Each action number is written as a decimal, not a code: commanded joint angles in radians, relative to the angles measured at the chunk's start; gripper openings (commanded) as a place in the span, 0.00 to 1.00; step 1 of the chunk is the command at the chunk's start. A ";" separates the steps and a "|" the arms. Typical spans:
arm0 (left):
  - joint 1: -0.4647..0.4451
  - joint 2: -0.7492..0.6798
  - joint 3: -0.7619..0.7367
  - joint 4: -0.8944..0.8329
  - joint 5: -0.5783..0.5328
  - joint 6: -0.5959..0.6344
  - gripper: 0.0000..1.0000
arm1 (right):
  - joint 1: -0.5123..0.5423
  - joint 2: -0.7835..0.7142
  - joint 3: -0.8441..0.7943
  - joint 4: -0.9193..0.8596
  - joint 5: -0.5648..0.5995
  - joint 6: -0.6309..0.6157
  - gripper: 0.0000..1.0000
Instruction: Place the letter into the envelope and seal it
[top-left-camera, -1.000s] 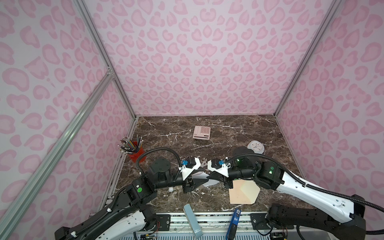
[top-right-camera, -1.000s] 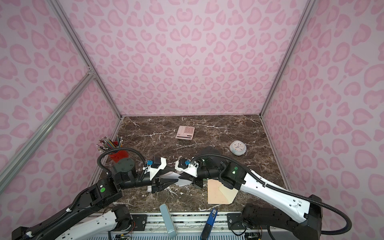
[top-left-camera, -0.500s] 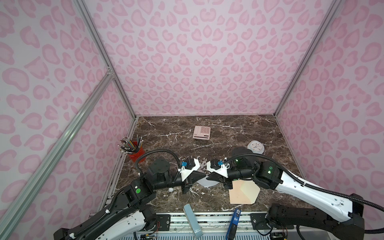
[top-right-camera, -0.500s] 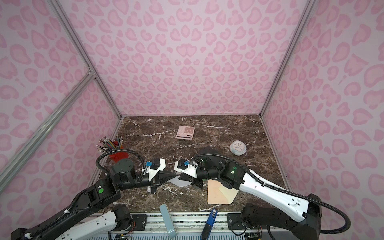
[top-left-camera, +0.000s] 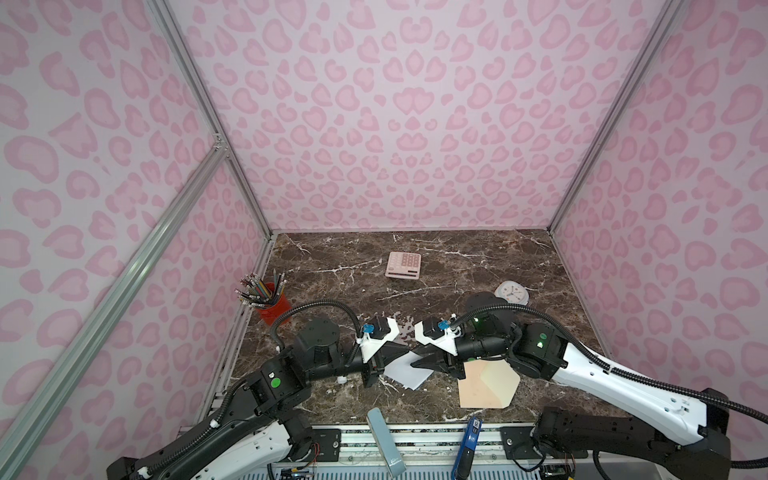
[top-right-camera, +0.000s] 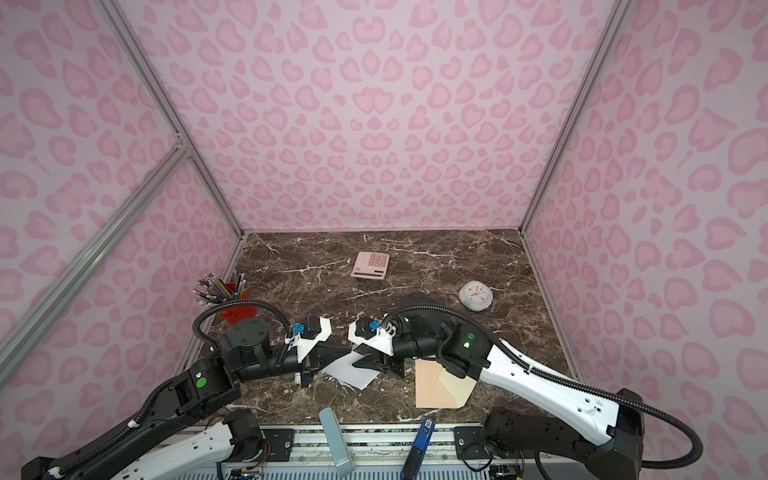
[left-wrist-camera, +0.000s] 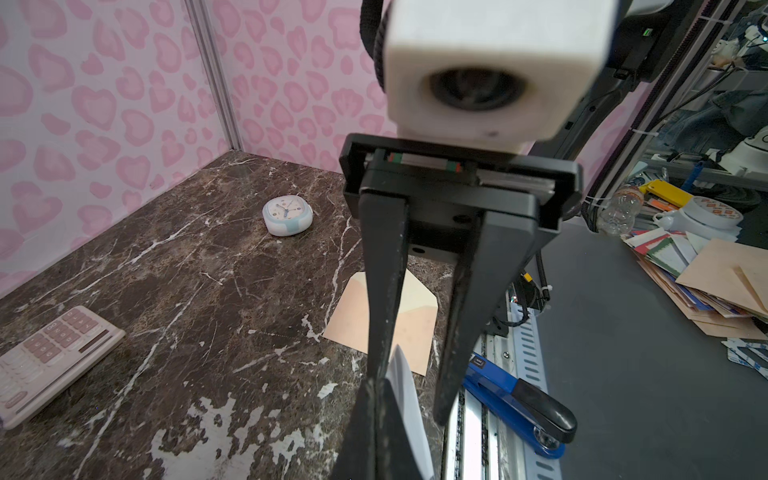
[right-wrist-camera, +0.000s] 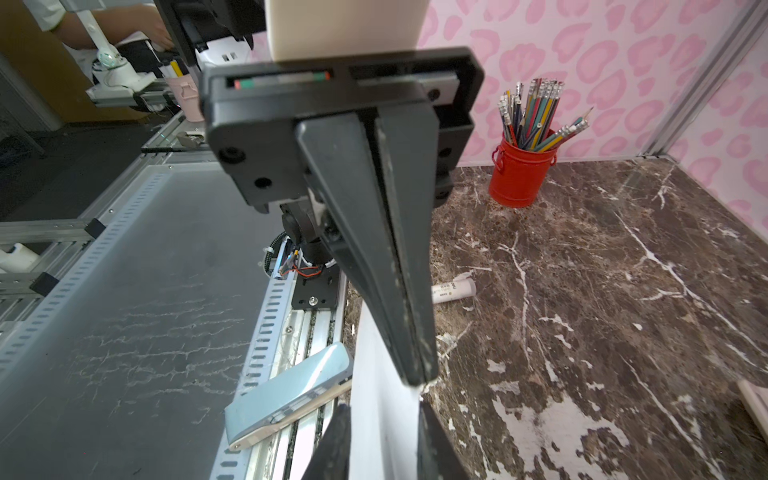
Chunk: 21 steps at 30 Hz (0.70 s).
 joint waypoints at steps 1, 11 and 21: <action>0.000 -0.002 -0.005 0.020 0.000 0.008 0.04 | 0.002 0.023 0.016 0.042 -0.041 0.013 0.27; -0.003 -0.011 -0.011 0.018 -0.011 0.018 0.04 | 0.002 0.076 0.062 0.004 -0.053 -0.017 0.00; -0.004 -0.060 -0.018 0.007 -0.065 0.041 0.04 | 0.000 0.071 0.037 -0.014 -0.015 -0.025 0.19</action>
